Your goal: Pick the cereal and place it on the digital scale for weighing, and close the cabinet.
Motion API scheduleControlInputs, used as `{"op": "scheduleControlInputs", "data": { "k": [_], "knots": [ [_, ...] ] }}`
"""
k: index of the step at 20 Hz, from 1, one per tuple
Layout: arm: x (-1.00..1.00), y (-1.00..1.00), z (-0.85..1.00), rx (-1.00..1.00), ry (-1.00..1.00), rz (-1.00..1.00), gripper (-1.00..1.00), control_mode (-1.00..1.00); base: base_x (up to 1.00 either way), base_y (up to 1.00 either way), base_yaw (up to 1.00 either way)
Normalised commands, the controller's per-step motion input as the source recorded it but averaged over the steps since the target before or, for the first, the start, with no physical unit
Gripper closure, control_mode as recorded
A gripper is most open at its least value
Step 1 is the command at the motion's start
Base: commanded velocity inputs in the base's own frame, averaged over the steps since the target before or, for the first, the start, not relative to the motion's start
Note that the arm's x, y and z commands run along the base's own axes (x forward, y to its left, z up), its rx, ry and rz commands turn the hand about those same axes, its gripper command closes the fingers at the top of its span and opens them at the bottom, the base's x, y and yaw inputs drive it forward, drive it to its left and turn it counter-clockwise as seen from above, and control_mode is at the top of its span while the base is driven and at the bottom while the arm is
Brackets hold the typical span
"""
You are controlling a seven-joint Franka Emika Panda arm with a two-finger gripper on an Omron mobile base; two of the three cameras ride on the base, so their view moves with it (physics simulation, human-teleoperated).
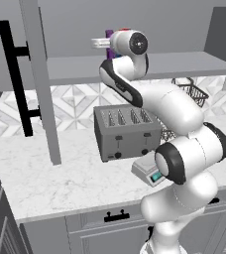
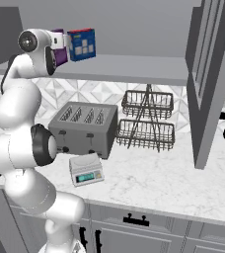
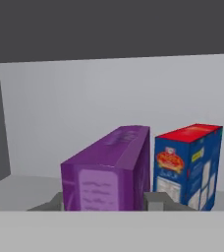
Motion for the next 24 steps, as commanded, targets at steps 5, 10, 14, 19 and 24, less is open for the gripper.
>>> {"op": "scheduleControlInputs", "data": {
  "k": [5, 10, 14, 19, 24],
  "knots": [
    [-0.38, 0.00, 0.00, 0.03, -0.03, 0.00, 1.00, -1.00, 0.00, 0.00, 0.00],
    [-1.00, 0.00, 0.00, 0.06, -0.11, 0.00, 1.00, -1.00, 0.00, 0.00, 0.00],
    [-1.00, -0.04, -0.01, 0.06, -0.13, 0.00, 1.00, -1.00, 0.00, 0.00, 0.00],
    [-1.00, -0.03, 0.00, 0.00, -0.12, 0.00, 1.00, -1.00, 0.00, 0.00, 0.00],
    [-1.00, 0.00, 0.00, 0.00, -0.13, 0.01, 1.00, -1.00, 0.00, 0.00, 0.00]
  ]
}}
